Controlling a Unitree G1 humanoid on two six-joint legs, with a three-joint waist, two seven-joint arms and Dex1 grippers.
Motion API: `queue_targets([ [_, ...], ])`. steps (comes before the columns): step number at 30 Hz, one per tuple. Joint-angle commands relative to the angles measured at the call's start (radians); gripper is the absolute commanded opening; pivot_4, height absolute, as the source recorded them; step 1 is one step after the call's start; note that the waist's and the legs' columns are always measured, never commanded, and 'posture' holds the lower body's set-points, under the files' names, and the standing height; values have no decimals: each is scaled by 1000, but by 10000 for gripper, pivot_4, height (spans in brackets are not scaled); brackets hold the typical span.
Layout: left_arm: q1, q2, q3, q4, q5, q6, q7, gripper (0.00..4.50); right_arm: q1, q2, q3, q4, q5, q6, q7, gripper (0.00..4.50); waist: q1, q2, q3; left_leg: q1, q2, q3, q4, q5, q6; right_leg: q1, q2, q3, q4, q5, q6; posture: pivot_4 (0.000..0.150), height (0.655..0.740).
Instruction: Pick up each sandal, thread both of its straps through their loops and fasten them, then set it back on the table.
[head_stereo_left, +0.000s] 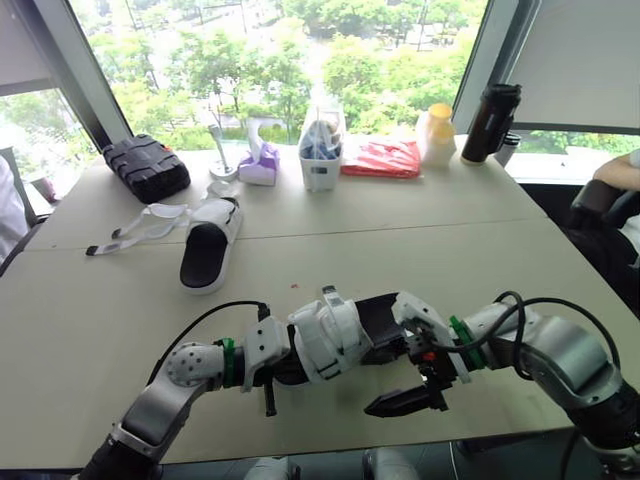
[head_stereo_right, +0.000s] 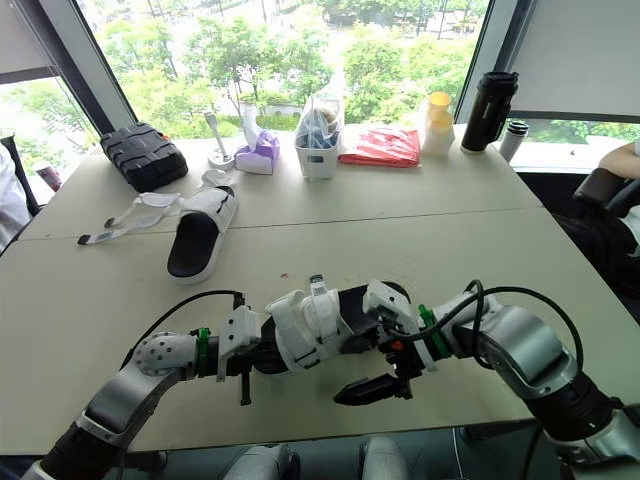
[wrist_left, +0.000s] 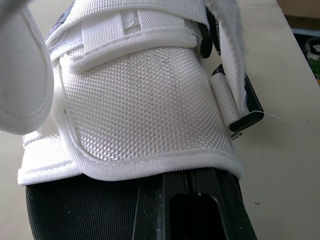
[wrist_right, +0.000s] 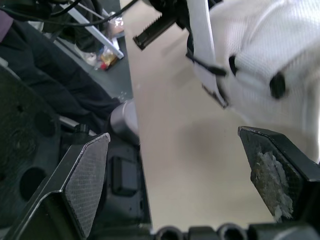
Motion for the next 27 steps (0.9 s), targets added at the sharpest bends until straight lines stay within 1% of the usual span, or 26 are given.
queue_targets([
  [1, 36, 17, -55, 71, 64, 39, -3, 0, 27, 19, 12, -32, -25, -55, -43, 44553, 0, 0, 0, 0, 0, 0, 0, 0, 0, 0, 0, 0, 0, 0, 0, 1500, 7400],
  [7, 39, 15, -55, 70, 64, 42, -1, 0, 67, 56, -12, -47, 7, -77, -68, 44553, -1, 0, 0, 0, 0, 0, 0, 0, 0, 0, 0, 0, -1, 0, 0, 1500, 7400],
  [15, 43, 14, -60, 64, 63, 48, -1, 0, 74, 102, -9, -74, 33, -81, -100, 44553, -1, 0, 0, 0, 0, 0, 0, 0, 0, 0, 0, 0, -1, 0, 0, 1500, 7400],
  [24, 43, 18, -58, 59, 61, 52, -4, 0, 51, 108, 18, -83, 62, -59, -94, 44553, -1, 0, 0, 0, 0, 0, 0, 0, 0, 0, 0, 0, -1, 0, 0, 1500, 7400],
  [27, 45, 21, -56, 57, 61, 53, -4, 0, 19, 96, 60, -59, 46, -53, -67, 44553, -2, 0, 0, 0, 0, 0, 0, 0, 0, 0, 0, 0, -1, 0, 0, 1500, 7400],
])
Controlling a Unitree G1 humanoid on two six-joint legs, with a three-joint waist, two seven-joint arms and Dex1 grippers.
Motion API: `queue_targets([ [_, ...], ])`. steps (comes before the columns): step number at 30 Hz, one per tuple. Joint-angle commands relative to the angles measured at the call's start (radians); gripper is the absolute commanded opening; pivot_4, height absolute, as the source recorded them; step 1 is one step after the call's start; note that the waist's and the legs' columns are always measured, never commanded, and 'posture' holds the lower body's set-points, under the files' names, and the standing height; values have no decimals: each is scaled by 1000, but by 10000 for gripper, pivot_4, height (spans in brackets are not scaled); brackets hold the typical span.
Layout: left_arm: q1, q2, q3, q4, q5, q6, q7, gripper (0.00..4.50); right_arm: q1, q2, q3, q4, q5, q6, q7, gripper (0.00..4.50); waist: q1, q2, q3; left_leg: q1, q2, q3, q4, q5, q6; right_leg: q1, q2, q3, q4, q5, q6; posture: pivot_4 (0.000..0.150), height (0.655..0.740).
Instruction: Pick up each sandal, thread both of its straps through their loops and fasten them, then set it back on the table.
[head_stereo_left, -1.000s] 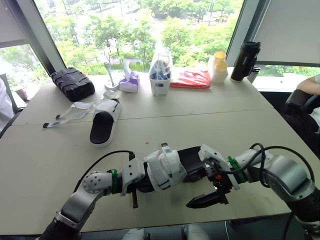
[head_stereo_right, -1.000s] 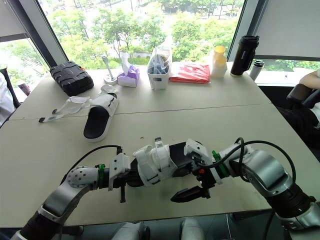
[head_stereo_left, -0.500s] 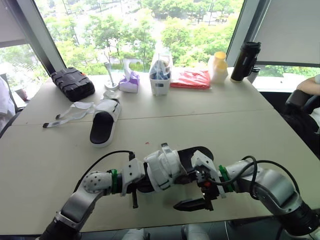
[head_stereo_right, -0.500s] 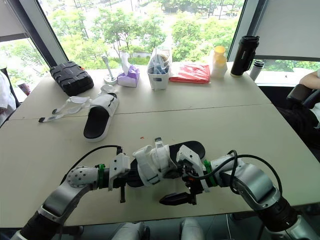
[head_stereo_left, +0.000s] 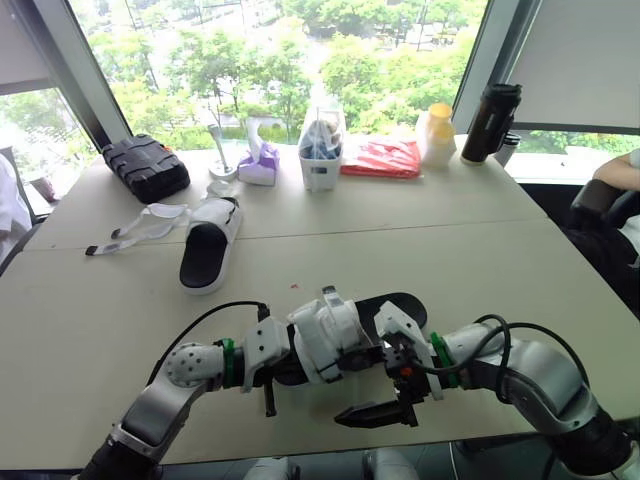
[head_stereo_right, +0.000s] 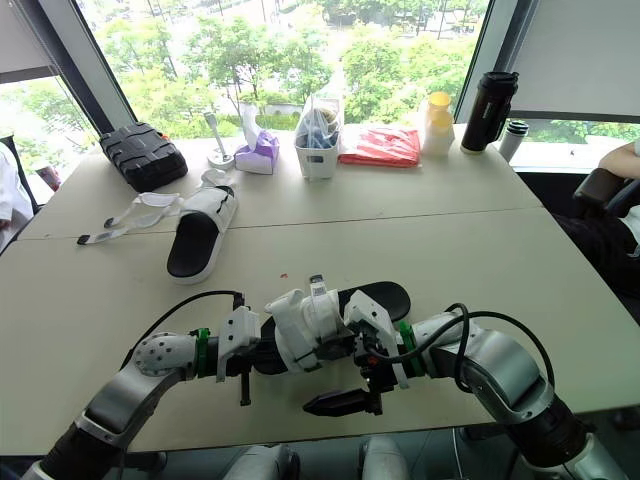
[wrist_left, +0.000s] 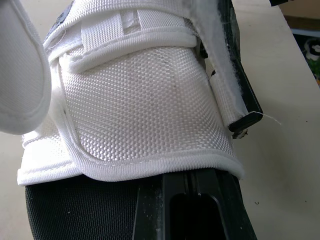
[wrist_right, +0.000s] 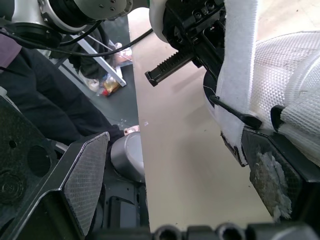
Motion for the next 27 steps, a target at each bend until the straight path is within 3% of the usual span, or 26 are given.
queue_targets([
  [1, 41, 19, -57, 60, 61, 53, -2, 0, -50, -2, 42, 0, 3, -3, 34, 44553, 0, 0, 0, 0, 0, 0, 0, 0, 0, 0, 0, 0, 0, 0, 0, 1500, 7400],
  [13, 58, 23, -51, 41, 59, 60, 12, 0, -128, 11, 126, 123, -50, 17, 43, 44553, 0, 0, 0, 0, 0, 0, 0, 0, 0, 0, 0, 0, 0, 0, -1, 1500, 7400],
  [16, 62, 24, -51, 37, 57, 61, 16, 0, -136, 20, 134, 139, -57, 22, 36, 36944, -1, 0, 0, 0, 0, 0, 0, 0, 0, 0, 0, 0, 0, 0, -1, 1500, 7400],
  [23, 61, 17, -56, 34, 58, 63, 22, 0, -152, 52, 135, 156, -64, 45, 16, 1748, 0, 0, 0, -1, 0, 0, 0, 0, 0, 0, 0, 0, -1, 0, 0, 1500, 7400],
  [27, 58, 16, -57, 37, 60, 62, 20, 0, -156, 62, 138, 160, -65, 66, 5, 335, -1, 0, 0, 0, 0, 0, -1, 0, 0, 0, 0, 0, -2, 0, 0, 1500, 7400],
])
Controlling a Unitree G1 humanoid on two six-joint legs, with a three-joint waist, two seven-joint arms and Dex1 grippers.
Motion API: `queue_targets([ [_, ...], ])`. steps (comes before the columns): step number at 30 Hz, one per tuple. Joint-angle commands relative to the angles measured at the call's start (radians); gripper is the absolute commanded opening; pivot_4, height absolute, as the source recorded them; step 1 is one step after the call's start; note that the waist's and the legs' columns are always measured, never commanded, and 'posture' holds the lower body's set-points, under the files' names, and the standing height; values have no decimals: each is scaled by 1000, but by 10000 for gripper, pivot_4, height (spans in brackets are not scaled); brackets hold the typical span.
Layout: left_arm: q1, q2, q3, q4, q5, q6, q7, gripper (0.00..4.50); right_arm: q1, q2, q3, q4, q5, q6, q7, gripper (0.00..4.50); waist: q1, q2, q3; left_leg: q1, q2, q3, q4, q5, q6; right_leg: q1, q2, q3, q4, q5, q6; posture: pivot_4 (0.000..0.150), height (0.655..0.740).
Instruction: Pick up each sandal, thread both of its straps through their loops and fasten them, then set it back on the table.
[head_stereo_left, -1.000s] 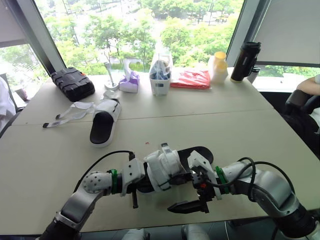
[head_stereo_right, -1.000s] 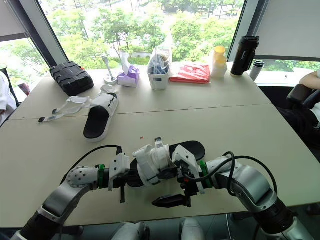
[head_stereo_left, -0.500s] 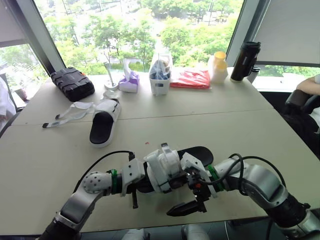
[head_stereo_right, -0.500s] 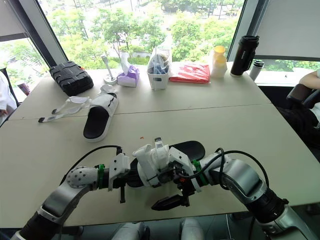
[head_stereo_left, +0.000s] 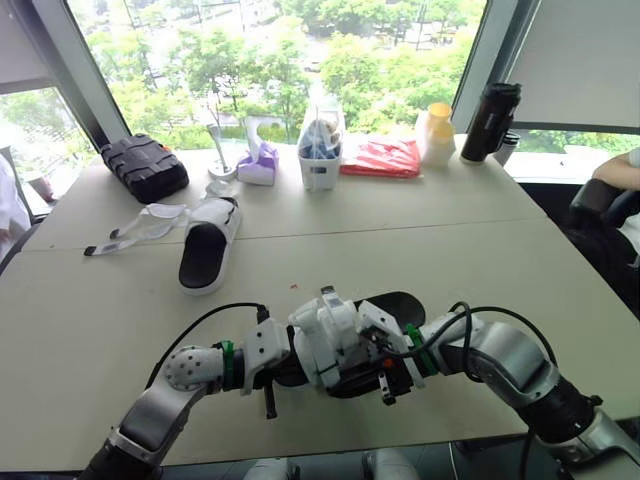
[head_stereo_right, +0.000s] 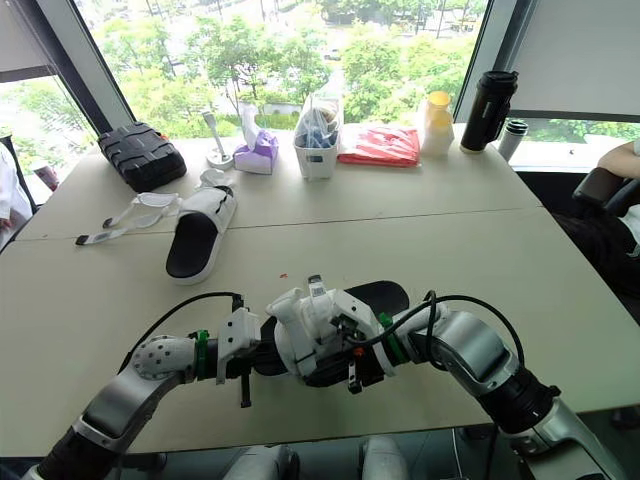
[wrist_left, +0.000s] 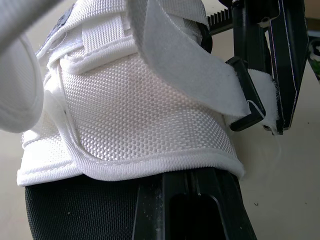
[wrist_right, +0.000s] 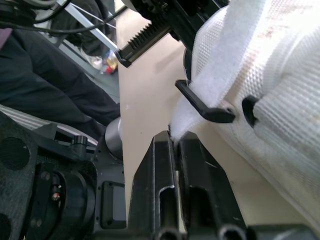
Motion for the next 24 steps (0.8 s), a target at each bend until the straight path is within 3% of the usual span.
queue_targets([
  [1, 38, 14, -57, 65, 54, 53, -3, 0, -17, 18, 4, -6, 5, 12, -6, 335, 0, 0, 0, 0, 0, 0, 0, 0, 0, 0, 0, 0, 0, 0, 0, 1500, 7400],
  [9, 39, 14, -60, 67, 57, 51, -6, 0, -9, -82, 73, -39, 23, 81, 87, 335, 1, 0, 0, -1, 0, 0, 0, 0, 1, 0, 0, 0, -1, 0, 0, 1500, 7400],
  [16, 58, 24, -72, 58, 60, 54, -17, 0, 34, -197, 177, -141, 17, 38, 213, 335, 0, 1, -1, 0, 0, 0, -1, -1, 1, 1, 0, 0, -2, 0, 0, 1500, 7400],
  [24, 51, 46, -89, 80, 80, 39, -47, 0, 44, -243, 179, -177, -21, -38, 239, 335, 1, 1, -2, 1, 0, 0, -6, -2, 4, 3, 0, -1, -8, 2, 1, 1500, 7400],
])
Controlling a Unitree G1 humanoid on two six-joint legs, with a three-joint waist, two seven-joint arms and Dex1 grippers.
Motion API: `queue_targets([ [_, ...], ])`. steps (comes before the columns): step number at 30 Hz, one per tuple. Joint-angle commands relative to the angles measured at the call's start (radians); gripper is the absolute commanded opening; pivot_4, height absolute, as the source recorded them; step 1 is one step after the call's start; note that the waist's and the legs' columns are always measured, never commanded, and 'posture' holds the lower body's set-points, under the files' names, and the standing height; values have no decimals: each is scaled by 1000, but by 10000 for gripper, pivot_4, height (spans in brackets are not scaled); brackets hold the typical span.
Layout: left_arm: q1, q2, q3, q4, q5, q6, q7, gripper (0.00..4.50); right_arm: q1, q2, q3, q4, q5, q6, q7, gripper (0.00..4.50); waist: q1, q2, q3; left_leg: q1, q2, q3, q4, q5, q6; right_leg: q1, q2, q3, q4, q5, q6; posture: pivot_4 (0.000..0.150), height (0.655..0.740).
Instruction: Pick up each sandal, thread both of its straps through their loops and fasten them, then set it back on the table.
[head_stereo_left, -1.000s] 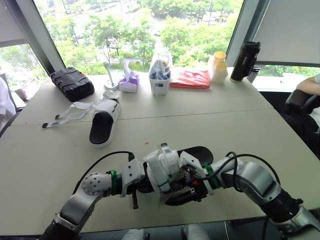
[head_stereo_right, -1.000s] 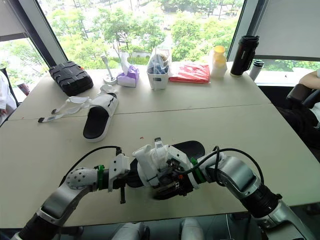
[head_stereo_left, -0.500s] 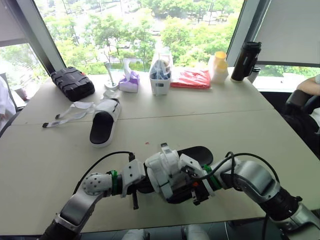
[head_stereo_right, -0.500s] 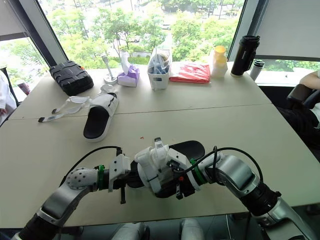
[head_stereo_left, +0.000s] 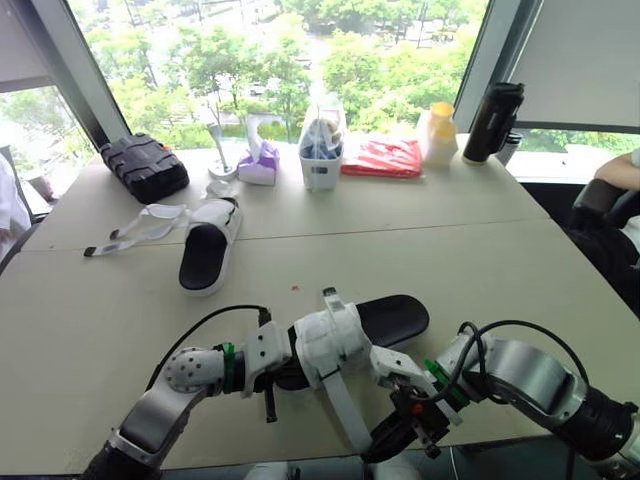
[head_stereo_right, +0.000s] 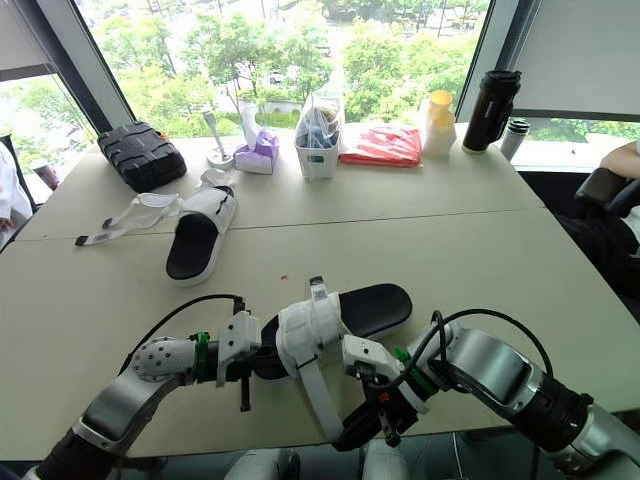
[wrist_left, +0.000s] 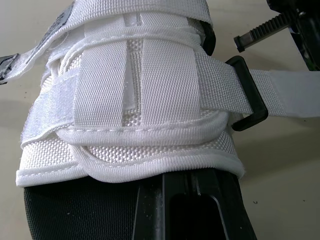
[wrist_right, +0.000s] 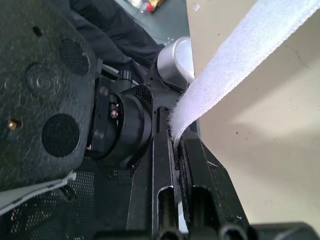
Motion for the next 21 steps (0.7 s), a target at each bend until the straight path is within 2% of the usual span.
queue_targets([
  [1, 41, 36, -78, 100, 83, 44, -22, 0, 10, -21, 15, -50, -2, -22, 36, 335, 1, 0, 0, 0, 0, 0, -1, 0, 0, 0, 0, 0, 0, 0, -1, 1500, 7400],
  [5, 15, 43, -103, 153, 130, 20, -19, 0, -8, -53, -85, -97, 45, -34, 54, 335, 4, 0, -1, 0, -1, 0, -4, 0, 0, -1, -2, 0, -1, 0, 0, 1500, 7400],
  [10, -12, 48, -134, 202, 178, 3, -20, 0, -105, -64, -232, -83, 157, 21, 86, 335, 4, -1, -2, 2, -2, 1, -3, 0, 0, 2, -3, 0, -2, -1, 1, 1500, 7400],
  [13, -38, 46, -152, 252, 207, -26, -25, 0, -286, -35, -295, 20, 192, 43, 122, 335, 3, 0, -2, 7, -2, 0, -3, 0, 0, 8, -3, -1, -2, -4, 1, 1500, 7400],
  [16, -53, 42, -163, 281, 215, -41, -27, 0, -390, 2, -289, 106, 184, 44, 129, 335, 9, -1, -2, 13, -2, 1, -3, 0, 0, 13, -3, -1, -2, -4, 1, 1500, 7400],
  [18, -64, 35, -175, 302, 222, -57, -28, 0, -486, 76, -258, 227, 139, 19, 122, 335, 11, -2, -2, 14, -2, -1, -4, 0, 0, 14, -4, -2, -2, -4, 1, 1500, 7400],
  [21, -73, 25, -184, 320, 225, -69, -26, 0, -550, 142, -212, 338, 70, -39, 124, 335, 15, -1, -2, 14, -3, 0, -3, 0, 0, 14, -5, -2, -1, -4, 1, 1500, 7400],
])
